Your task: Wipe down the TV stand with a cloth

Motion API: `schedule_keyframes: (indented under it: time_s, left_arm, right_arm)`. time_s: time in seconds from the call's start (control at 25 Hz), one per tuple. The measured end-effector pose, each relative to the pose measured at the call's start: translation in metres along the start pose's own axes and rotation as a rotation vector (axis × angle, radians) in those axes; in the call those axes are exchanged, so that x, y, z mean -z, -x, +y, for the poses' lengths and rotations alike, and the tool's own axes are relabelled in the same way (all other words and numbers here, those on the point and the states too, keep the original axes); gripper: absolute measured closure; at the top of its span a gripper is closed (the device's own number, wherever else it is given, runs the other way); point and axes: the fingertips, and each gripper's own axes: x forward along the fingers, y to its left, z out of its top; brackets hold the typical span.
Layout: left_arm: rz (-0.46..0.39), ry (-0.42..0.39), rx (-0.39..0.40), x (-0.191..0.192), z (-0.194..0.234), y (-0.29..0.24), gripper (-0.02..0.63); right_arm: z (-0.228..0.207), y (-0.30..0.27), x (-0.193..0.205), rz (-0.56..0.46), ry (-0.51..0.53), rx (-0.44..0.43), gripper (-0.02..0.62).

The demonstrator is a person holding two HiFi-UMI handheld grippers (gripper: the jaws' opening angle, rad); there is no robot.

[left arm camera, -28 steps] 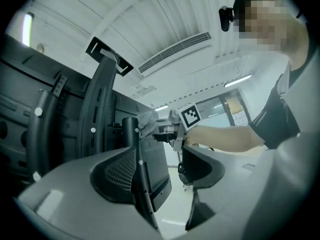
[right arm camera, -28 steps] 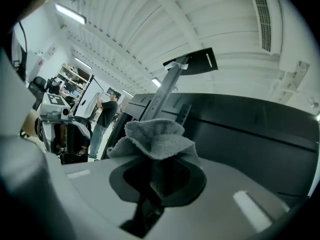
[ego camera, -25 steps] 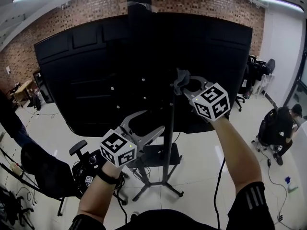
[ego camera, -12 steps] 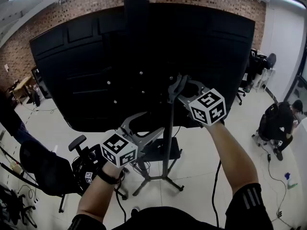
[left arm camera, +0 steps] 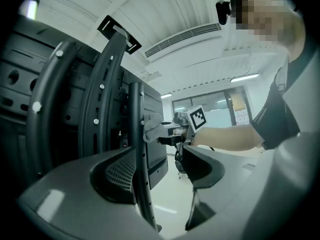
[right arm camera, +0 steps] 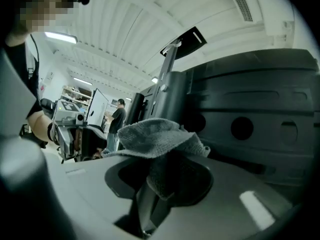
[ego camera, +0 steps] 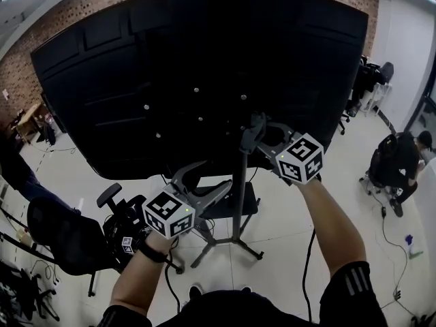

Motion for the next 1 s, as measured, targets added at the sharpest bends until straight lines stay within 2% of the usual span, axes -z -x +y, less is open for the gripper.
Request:
schedule_keyframes:
  time_s: [0.16,0.32,0.6,1.0]
  left_arm:
    - [0.018,0.018,-0.001,0.014,0.002,0.001,0.293]
    - [0.042,0.030,0.002,0.031,0.003,0.002,0.293]
    - [0.077,0.072,-0.004,0.070,0.008,0.000,0.293]
    - [0.106,0.157,0.022,0.152,0.011,-0.008,0.293]
  right_arm:
    - [0.007,-0.004,0.018,0.039,0.052,0.024,0.465]
    - [0.014,-0.012,0.040,0.144,0.125,0.071,0.413]
    - [0.019,-0.020,0.075,0.126,0.021,0.124,0.370]
    - [0.042,-0.026,0.152,0.113,-0.057,0.161,0.367]
